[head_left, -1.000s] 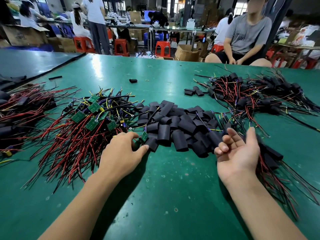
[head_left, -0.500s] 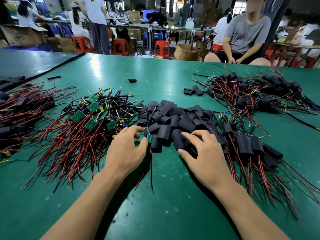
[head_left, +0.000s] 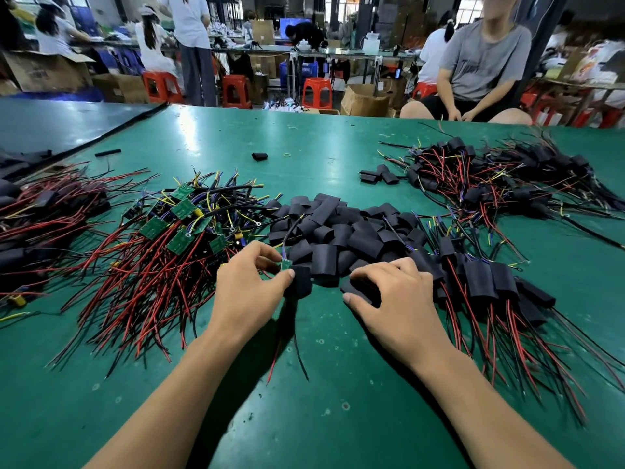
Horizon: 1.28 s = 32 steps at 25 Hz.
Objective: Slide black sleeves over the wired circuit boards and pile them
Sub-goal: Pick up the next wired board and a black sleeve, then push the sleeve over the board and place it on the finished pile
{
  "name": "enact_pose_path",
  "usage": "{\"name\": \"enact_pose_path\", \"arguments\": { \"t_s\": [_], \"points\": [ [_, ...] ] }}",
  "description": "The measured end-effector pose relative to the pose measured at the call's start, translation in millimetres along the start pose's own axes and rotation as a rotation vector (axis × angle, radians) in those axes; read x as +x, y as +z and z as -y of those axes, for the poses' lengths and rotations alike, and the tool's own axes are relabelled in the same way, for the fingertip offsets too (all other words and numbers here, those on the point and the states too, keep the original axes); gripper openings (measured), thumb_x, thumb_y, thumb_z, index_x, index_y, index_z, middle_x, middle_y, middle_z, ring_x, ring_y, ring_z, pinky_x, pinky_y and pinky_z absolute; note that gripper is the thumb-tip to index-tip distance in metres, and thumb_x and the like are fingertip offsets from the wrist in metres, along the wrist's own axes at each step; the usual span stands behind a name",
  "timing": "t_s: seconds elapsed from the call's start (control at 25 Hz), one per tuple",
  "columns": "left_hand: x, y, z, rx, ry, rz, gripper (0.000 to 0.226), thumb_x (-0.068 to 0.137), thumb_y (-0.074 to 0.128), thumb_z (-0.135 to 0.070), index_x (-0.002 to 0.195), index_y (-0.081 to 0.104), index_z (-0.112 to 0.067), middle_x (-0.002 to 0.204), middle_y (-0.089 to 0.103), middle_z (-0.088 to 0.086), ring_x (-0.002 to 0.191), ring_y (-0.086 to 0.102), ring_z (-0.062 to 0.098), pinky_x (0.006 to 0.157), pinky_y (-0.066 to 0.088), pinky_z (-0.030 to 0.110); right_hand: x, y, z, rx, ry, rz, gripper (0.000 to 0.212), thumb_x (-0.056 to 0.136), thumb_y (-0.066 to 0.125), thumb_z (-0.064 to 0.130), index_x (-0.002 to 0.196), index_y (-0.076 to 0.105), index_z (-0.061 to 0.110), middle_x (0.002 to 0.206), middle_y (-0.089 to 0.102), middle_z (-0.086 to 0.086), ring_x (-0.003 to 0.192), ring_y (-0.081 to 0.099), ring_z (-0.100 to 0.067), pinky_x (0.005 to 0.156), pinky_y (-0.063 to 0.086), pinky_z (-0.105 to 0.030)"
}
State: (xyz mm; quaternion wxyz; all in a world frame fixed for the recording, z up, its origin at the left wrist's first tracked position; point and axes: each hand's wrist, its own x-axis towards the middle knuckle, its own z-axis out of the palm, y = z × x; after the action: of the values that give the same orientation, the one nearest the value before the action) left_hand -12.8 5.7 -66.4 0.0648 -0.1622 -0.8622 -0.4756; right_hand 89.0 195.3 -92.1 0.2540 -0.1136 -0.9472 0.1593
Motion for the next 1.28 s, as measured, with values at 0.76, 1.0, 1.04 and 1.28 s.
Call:
{"name": "enact_pose_path", "arguments": {
  "t_s": [0.76,1.0,1.04,1.28],
  "points": [
    [-9,-6,-22,-0.617,-0.329,0.197,0.021,0.08,0.078,-0.009,0.097,0.066,-0.007,0.077,0.068,0.006,0.057,0.059,0.011,0.054,0.05,0.02,1,-15,5,0.413,0.17,-0.135,0.036,0.092,0.069,0.032,0.126,0.066,0.019,0.113,0.054,0.004,0.104,0.051,-0.002,0.092,0.031,-0.003],
    [-21,1,-15,0.128,0.019,0.124,0.027,0.078,0.079,-0.042,0.096,0.065,-0.028,0.084,0.064,-0.014,0.079,0.063,0.012,0.072,0.05,0.028,-1,-12,0,0.269,0.139,0.127,0.046,0.084,0.078,0.027,0.127,0.064,0.017,0.113,0.05,0.003,0.109,0.052,-0.012,0.095,0.033,-0.014],
    [-21,2,-14,0.18,0.047,0.139,0.027,0.077,0.079,-0.043,0.094,0.064,-0.028,0.084,0.064,-0.014,0.082,0.062,0.014,0.075,0.051,0.031,-2,-11,0,0.232,0.127,0.16,0.046,0.084,0.078,0.029,0.126,0.065,0.018,0.113,0.053,0.002,0.109,0.052,-0.014,0.096,0.037,-0.02],
    [-17,3,-7,0.301,0.134,0.03,0.018,0.084,0.073,-0.042,0.085,0.072,-0.024,0.085,0.056,-0.003,0.081,0.054,0.021,0.07,0.042,0.032,-2,-11,1,0.348,0.101,-0.076,0.014,0.097,0.063,0.026,0.108,0.071,0.023,0.097,0.073,0.009,0.091,0.063,-0.007,0.082,0.043,-0.016]
  ]
}}
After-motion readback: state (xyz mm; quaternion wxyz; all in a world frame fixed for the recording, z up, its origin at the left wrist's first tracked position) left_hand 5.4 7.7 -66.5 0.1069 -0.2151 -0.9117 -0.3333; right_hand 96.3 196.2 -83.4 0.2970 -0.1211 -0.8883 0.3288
